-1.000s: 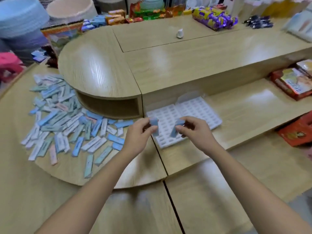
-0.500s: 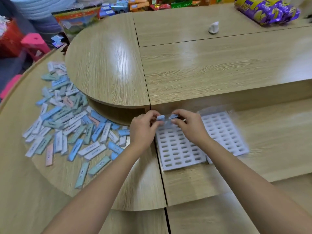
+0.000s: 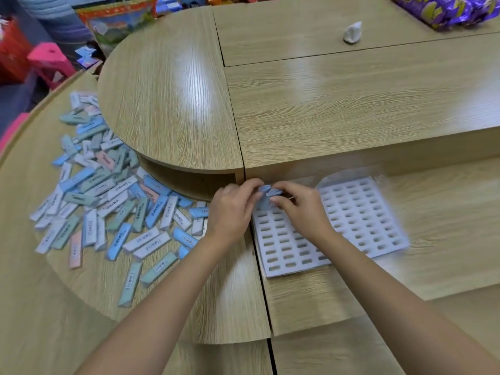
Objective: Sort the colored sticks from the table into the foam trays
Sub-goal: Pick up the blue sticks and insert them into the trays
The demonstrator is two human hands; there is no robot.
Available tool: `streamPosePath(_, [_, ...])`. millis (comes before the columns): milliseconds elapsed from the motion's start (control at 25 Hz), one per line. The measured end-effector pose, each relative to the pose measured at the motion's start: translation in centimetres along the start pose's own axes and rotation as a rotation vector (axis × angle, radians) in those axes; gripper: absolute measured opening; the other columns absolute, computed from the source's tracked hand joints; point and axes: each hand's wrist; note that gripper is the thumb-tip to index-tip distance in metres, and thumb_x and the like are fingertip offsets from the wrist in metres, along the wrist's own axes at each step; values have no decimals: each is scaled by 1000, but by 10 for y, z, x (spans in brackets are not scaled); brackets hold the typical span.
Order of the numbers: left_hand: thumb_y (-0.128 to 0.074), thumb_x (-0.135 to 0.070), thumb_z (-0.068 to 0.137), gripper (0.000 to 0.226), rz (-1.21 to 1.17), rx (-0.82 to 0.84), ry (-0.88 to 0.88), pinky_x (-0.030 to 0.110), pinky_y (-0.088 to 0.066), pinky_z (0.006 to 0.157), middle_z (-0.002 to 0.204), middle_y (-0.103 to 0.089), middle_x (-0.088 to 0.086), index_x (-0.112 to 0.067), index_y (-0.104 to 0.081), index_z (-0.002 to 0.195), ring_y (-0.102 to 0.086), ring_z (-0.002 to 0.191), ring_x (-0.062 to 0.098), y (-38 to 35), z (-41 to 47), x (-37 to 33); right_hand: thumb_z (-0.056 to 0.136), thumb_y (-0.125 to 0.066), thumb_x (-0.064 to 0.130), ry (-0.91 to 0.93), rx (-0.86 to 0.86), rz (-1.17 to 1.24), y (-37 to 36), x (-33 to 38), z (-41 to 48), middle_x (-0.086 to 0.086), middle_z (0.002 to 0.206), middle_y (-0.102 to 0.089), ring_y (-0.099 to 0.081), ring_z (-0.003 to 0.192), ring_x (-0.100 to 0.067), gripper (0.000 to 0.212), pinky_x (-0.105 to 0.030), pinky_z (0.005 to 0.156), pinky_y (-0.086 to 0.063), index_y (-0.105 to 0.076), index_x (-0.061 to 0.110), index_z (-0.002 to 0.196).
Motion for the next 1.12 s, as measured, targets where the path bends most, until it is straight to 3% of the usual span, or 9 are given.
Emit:
streamPosePath(200, [-59, -19, 92, 17, 22, -114, -117, 36, -50, 61, 90, -71, -1, -14, -71, 103, -64, 74, 18, -4, -4, 10, 85, -65, 7, 69, -21, -50, -8, -3, 0, -2, 87, -69, -60, 76, -11, 14, -15, 69, -44, -69, 7, 99])
streamPosePath(360, [-65, -20, 88, 13, 85, -178, -157, 31, -46, 56, 86, -71, -3, -16, -74, 96, -64, 70, 15, -2, -3, 7, 84, -66, 6, 110, -37, -101, -11, -4, 1, -2, 85, -69, -53, 74, -1, 15, -4, 68, -39, -70, 6, 99])
streamPosePath(520, [-69, -17, 84, 14, -27, -130, -15, 29, -46, 62, 86, -73, -7, -19, -74, 96, -65, 72, 10, 5, -1, 8, 82, -68, 4, 185, -48, -152, -10, -6, 1, -6, 82, -70, -50, 76, 3, 14, 0, 69, -36, -70, 4, 96])
streamPosePath(720, [-69, -18, 84, 13, -105, -57, 32, 30, -47, 66, 84, -72, -9, -19, -73, 97, -60, 74, 4, 10, -3, 4, 80, -68, 2, 222, -10, -180, -10, -11, -6, -5, 83, -70, -50, 77, 3, 17, -3, 71, -37, -70, 5, 97])
streamPosePath(1120, [-63, -25, 86, 17, -127, -10, -52, 26, -42, 65, 81, -71, -8, -18, -73, 97, -57, 74, 3, 11, -10, 8, 79, -67, 0, 223, 62, -186, -9, -10, -18, -5, 85, -71, -60, 77, -10, 19, -12, 71, -42, -71, 6, 97])
Point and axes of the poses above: each hand's wrist, its own z-axis towards the middle knuckle, its own y-axis out of the back of the hand, x = y × z
